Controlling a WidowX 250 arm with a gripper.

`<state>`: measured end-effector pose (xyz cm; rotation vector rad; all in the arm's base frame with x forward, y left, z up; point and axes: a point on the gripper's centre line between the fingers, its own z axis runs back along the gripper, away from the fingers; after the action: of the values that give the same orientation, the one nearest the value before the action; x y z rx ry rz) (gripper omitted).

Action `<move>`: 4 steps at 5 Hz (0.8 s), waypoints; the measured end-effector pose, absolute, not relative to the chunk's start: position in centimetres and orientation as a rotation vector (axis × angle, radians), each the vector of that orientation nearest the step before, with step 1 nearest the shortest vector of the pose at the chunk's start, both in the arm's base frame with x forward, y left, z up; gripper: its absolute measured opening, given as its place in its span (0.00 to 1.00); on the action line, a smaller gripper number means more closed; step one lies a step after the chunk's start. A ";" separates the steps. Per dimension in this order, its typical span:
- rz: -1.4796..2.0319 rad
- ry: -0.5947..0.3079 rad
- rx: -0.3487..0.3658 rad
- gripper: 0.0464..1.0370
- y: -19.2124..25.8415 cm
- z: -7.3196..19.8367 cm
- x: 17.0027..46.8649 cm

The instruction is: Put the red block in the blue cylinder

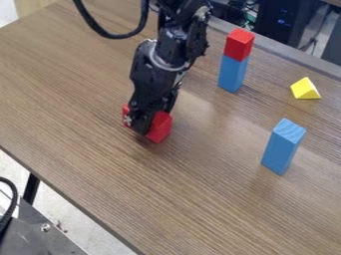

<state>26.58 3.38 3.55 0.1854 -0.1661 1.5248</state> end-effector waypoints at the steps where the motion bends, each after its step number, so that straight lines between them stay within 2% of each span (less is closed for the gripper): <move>1: 1.492 -0.194 0.110 0.53 1.4 6.2 27.9; 2: 1.432 -0.216 0.097 0.53 -1.6 9.1 29.6; 4: 1.337 -0.222 0.010 0.53 -7.4 12.0 32.3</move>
<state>32.27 -7.41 11.96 0.0097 -0.2225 1.3371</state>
